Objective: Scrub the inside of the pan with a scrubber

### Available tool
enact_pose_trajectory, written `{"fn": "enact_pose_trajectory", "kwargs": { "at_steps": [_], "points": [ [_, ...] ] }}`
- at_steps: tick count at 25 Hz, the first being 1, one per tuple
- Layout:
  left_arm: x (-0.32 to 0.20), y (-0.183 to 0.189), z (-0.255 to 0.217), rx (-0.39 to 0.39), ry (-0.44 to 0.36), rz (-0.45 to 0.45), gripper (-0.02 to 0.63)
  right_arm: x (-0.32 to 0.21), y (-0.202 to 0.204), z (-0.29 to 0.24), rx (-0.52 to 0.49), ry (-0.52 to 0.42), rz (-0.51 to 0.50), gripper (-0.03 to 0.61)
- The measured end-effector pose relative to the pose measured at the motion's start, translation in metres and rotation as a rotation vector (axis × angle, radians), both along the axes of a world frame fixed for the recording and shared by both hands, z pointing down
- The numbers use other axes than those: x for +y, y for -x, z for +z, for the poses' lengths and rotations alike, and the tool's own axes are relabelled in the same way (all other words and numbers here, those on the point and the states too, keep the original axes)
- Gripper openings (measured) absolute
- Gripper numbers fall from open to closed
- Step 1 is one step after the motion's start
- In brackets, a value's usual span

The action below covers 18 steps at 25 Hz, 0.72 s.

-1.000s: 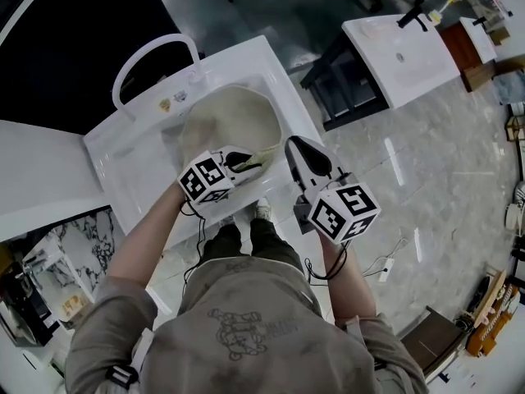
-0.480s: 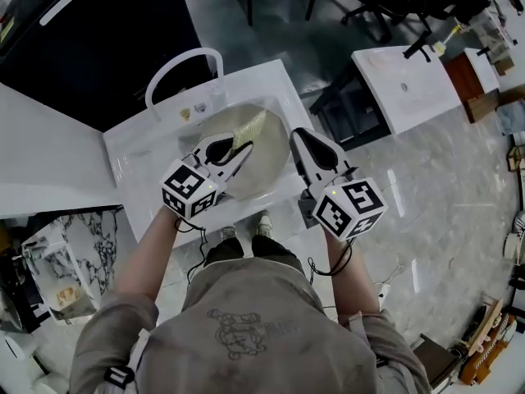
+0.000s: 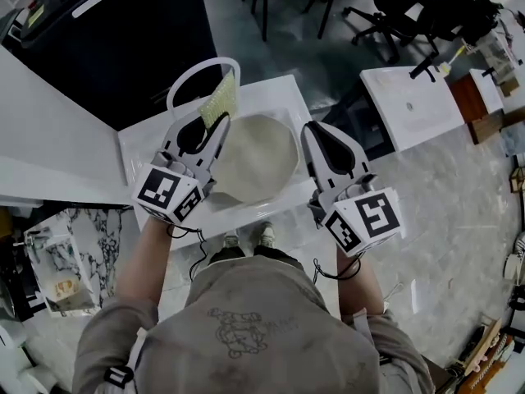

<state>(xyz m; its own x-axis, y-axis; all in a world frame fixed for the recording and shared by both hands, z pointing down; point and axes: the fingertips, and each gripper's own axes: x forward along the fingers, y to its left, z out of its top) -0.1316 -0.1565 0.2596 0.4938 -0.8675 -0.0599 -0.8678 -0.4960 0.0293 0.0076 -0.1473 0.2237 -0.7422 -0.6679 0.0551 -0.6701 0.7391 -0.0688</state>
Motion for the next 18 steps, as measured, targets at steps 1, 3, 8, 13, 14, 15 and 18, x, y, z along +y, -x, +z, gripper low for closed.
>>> {"fn": "enact_pose_trajectory", "kwargs": {
  "at_steps": [1,3,8,13,14,15,18],
  "points": [
    [0.003,0.007,-0.008,0.005,-0.017,-0.026,0.08,0.002,0.002,-0.006,0.004,-0.02,-0.002,0.04],
    [0.008,0.02,-0.022,-0.005,-0.052,-0.085,0.08,0.005,0.004,-0.017,0.004,-0.054,-0.003,0.04],
    [0.025,0.044,-0.049,-0.083,-0.128,-0.224,0.08,0.008,0.005,-0.031,-0.03,-0.092,-0.001,0.04],
    [0.037,0.052,-0.057,-0.171,-0.159,-0.344,0.08,0.01,0.009,-0.033,-0.042,-0.102,-0.028,0.04],
    [0.039,0.053,-0.056,-0.177,-0.158,-0.359,0.08,0.012,0.012,-0.032,-0.039,-0.104,-0.041,0.04],
    [0.04,0.053,-0.055,-0.184,-0.155,-0.372,0.08,0.013,0.015,-0.031,-0.036,-0.104,-0.056,0.04],
    [0.041,0.055,-0.046,-0.2,-0.125,-0.399,0.08,0.015,0.022,-0.027,-0.032,-0.105,-0.088,0.04]
  ]
}}
